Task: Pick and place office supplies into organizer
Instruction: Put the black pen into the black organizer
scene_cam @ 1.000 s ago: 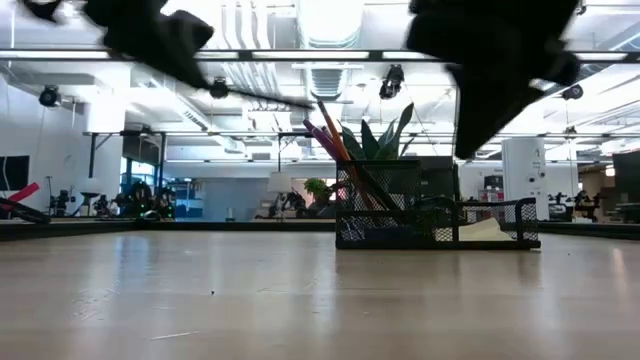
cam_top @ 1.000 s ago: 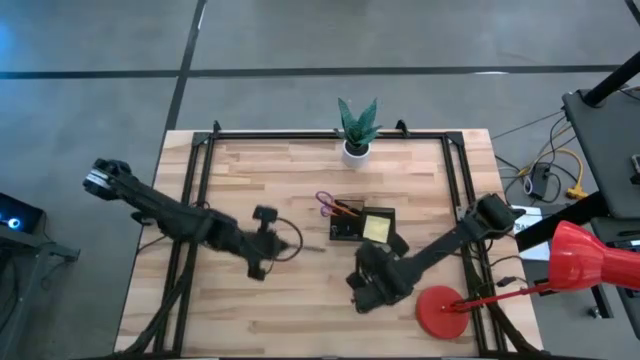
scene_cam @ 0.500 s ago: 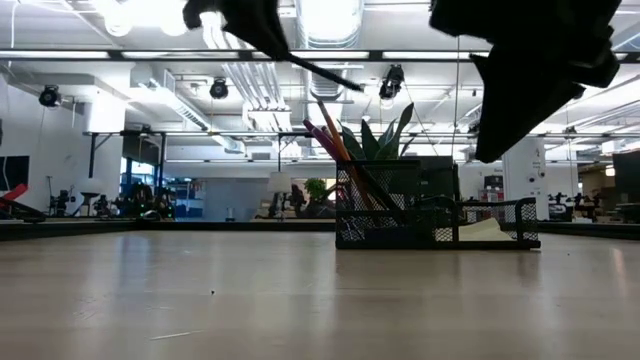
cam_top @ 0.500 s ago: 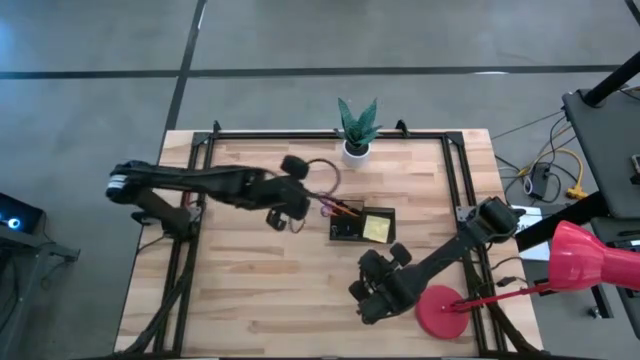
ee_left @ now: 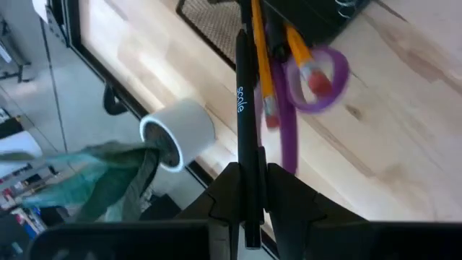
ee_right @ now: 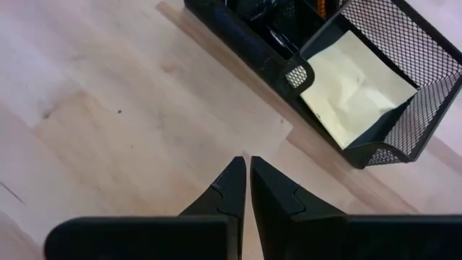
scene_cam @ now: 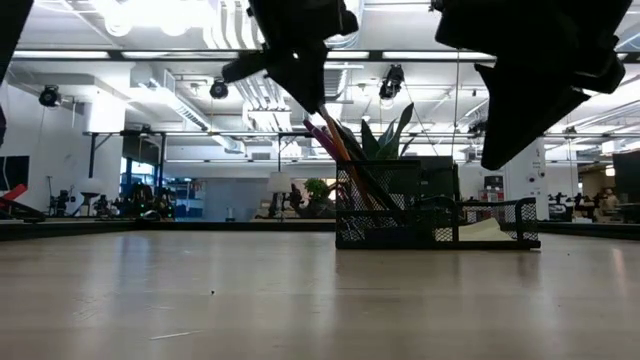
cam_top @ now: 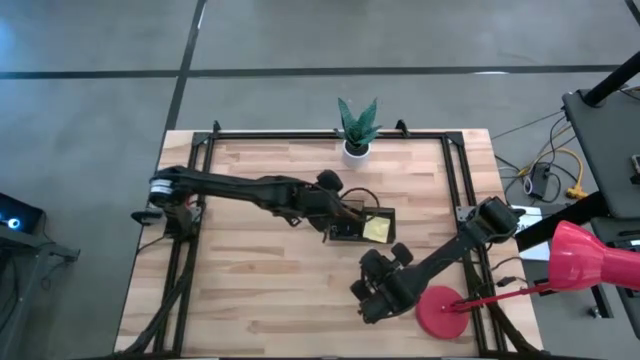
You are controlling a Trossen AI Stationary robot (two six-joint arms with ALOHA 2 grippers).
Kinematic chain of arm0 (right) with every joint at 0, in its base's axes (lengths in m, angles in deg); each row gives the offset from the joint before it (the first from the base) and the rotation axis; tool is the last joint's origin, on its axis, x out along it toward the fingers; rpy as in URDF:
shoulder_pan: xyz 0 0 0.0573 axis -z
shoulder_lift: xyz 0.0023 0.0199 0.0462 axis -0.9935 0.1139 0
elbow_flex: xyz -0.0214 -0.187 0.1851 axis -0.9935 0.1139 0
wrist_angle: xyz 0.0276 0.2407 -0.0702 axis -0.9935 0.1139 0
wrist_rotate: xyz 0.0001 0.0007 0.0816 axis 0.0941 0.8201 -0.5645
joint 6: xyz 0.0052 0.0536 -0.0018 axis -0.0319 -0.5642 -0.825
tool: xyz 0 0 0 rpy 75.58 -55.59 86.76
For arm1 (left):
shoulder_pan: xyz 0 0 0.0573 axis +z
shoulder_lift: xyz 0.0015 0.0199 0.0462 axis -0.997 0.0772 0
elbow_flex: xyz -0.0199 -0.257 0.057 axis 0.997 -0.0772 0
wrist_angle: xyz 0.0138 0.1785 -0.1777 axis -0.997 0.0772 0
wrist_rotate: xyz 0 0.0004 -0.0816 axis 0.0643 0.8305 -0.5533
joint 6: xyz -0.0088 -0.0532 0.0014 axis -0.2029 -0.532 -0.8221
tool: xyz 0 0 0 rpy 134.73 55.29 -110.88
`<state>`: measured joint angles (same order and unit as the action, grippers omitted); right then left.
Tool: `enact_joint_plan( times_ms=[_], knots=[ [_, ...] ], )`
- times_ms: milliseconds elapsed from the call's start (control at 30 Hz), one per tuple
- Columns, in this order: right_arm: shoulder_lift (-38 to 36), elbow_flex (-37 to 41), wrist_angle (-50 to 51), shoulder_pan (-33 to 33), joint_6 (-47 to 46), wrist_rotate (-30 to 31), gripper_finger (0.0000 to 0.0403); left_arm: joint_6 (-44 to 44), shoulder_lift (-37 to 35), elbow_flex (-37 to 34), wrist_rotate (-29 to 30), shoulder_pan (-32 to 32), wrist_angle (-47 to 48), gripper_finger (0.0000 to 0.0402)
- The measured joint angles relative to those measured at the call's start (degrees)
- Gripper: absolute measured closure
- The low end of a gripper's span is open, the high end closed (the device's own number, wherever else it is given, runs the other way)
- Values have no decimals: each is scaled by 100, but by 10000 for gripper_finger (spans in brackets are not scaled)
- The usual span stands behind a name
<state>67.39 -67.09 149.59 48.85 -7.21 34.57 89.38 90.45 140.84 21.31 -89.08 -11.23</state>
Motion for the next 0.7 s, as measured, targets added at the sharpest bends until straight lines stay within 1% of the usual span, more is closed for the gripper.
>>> enact_joint_plan(
  times_ms=[333, 600, 700],
  knots=[
    [0, 260, -20, 0, -2, -15, 390, 24, 297, 5, -29, 2, -203, 364],
    [0, 362, -39, 0, 39, -15, 390, 173, 392, -41, -158, -90, -675, 363],
    [0, 382, -45, 0, 18, -15, 390, 169, 453, -82, -174, -133, -1003, 359]
  ],
)
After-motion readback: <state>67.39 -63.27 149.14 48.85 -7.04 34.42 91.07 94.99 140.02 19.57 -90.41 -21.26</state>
